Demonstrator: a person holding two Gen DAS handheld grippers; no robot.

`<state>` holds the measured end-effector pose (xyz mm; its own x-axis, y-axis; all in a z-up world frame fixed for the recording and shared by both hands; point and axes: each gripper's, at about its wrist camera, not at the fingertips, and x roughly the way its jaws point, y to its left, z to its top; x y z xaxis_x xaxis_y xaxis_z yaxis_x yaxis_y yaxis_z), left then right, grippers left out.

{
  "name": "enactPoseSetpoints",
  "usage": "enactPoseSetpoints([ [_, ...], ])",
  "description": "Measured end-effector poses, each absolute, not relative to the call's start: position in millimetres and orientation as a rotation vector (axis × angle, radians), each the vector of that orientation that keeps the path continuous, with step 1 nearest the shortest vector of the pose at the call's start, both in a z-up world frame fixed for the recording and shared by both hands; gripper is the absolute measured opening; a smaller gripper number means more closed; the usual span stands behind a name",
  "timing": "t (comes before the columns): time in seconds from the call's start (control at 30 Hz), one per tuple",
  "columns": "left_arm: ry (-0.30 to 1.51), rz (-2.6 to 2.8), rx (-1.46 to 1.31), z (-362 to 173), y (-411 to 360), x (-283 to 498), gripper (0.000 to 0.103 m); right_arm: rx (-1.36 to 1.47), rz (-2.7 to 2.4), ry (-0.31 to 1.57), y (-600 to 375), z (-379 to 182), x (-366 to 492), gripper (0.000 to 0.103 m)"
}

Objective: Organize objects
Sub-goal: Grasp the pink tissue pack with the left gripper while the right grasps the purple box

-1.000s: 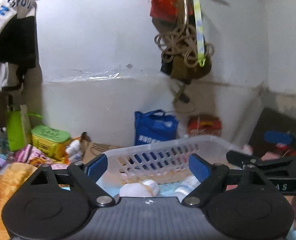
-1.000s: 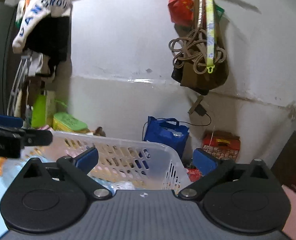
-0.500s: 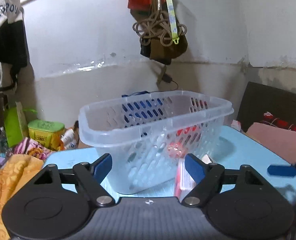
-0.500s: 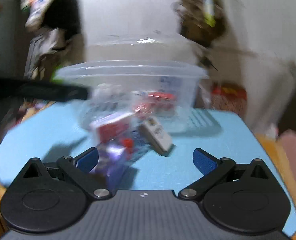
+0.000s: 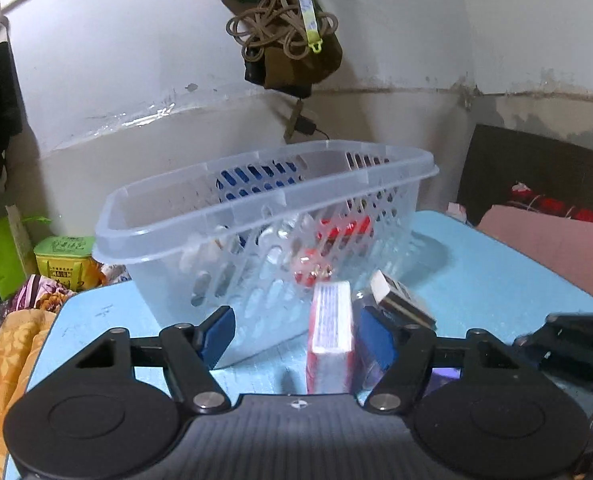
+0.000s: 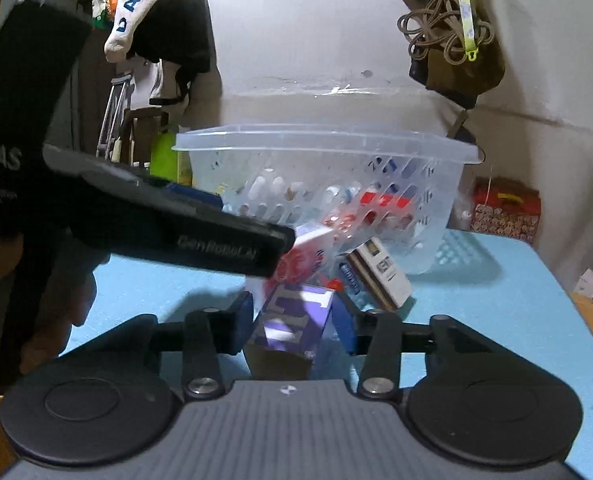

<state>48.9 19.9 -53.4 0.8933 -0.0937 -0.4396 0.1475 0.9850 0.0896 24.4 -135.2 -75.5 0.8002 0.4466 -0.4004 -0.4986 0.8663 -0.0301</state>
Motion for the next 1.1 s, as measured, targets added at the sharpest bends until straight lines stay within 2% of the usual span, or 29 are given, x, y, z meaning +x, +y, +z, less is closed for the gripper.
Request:
enactPoseSetpoints([
  [0.23,0.472,-0.095,0.122,-59.8,16.6,56.1,0.076,-0.16,0.5,0.421,-140.6,-77.2,23.5,0.051],
  [0.37,0.504,-0.08,0.125,-69.5,13.3,64.8,0.077,-0.188,0.505,0.499,-132.8,-87.5,28.6,0.05],
  [0.53,0.514,-0.065,0.146,-79.8,8.5,69.1,0.077,-0.177,0.494,0.51,-142.9,-89.2,30.0,0.043],
  [0.57,0.512,-0.066,0.141,-80.4,8.3,69.8,0.075,-0.167,0.491,0.513,-145.7,-88.3,30.1,0.043],
  [0.63,0.511,-0.075,0.133,-81.4,7.9,71.4,0.06,-0.154,0.484,0.52,-150.0,-87.6,32.8,0.043],
  [0.67,0.516,-0.098,0.155,-82.4,5.3,72.4,0.042,-0.154,0.478,0.516,-151.2,-87.4,32.0,0.043],
  [0.7,0.521,-0.124,0.172,-83.4,3.1,71.9,0.03,-0.153,0.474,0.514,-152.8,-86.5,31.9,0.043],
  [1.1,0.439,-0.164,0.225,-70.0,9.7,43.5,0.028,-0.104,0.43,0.476,-176.2,-69.4,39.2,0.042],
])
